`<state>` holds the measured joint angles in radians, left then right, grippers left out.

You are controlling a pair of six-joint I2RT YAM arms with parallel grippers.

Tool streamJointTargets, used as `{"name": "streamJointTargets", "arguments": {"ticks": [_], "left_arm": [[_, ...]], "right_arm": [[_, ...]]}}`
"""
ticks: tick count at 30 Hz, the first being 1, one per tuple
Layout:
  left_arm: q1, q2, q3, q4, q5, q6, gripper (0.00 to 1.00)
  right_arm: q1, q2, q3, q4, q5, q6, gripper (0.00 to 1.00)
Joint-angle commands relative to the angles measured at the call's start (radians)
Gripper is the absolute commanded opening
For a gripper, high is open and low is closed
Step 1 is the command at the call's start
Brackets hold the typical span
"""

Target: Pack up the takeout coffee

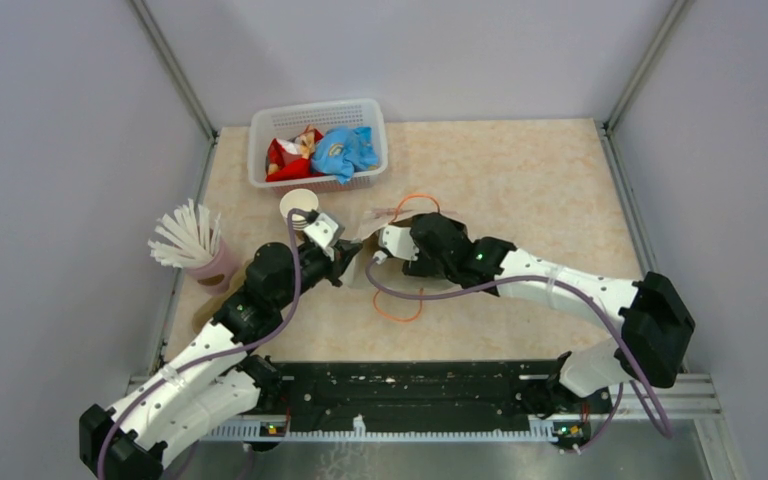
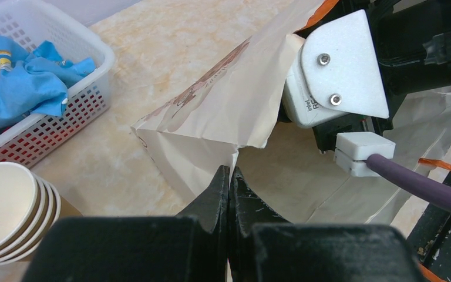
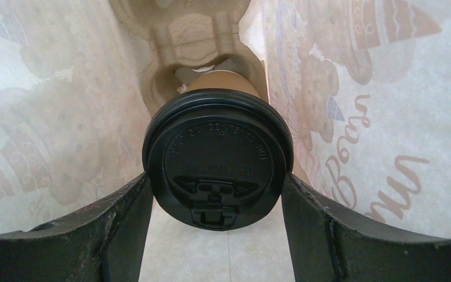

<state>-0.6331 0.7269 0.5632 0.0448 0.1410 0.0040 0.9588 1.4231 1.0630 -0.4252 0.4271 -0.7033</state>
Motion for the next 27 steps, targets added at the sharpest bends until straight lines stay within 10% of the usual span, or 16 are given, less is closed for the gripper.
{"name": "streamJointTargets", "arguments": {"ticks": [1, 27], "left_arm": [[0.000, 0.007, 0.036, 0.007, 0.009, 0.016, 0.00], [0.000, 0.064, 0.092, -0.030, 0.002, 0.010, 0.00]], "right_arm": [[-0.036, 0.014, -0.001, 0.079, -0.005, 0.001, 0.63], [-0.075, 0.105, 0.026, 0.152, -0.126, -0.040, 0.63]]}}
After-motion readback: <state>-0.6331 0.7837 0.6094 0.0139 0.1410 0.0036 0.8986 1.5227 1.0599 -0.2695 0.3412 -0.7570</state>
